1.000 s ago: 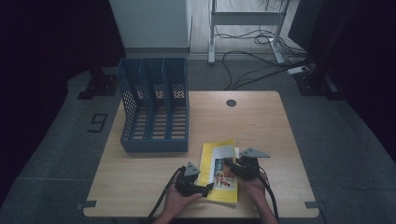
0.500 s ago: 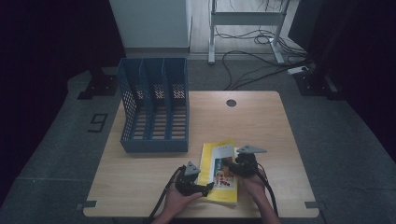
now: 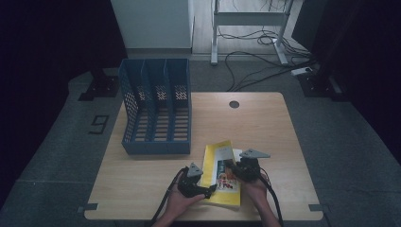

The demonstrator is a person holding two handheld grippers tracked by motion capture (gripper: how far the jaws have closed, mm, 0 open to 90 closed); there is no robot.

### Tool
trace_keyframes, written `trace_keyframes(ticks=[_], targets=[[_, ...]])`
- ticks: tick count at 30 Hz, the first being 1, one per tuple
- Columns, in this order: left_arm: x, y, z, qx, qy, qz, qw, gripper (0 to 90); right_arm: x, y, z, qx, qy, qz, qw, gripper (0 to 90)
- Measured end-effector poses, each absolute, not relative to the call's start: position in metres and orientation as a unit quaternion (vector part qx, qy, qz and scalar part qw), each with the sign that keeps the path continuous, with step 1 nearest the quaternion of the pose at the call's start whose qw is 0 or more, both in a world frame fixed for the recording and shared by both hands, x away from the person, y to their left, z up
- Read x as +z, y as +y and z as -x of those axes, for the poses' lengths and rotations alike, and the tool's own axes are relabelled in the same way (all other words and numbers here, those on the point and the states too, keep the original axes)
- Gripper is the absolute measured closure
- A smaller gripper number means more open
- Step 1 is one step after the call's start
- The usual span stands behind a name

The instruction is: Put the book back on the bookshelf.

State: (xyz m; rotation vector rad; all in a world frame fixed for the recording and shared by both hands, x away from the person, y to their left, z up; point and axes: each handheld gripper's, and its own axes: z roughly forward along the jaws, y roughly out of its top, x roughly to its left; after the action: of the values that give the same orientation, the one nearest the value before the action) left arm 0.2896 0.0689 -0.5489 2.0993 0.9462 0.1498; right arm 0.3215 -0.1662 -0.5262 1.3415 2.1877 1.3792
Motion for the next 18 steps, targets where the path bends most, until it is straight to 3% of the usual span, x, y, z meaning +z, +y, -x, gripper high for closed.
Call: trace_keyframes(ticks=[18], targets=[[-0.546, 0.071, -0.303, 0.039, 0.386, -0.824, 0.412, 19.3, -0.522, -0.167, -0.323, 0.494, 0.728, -0.464, 0.105, 86.1]])
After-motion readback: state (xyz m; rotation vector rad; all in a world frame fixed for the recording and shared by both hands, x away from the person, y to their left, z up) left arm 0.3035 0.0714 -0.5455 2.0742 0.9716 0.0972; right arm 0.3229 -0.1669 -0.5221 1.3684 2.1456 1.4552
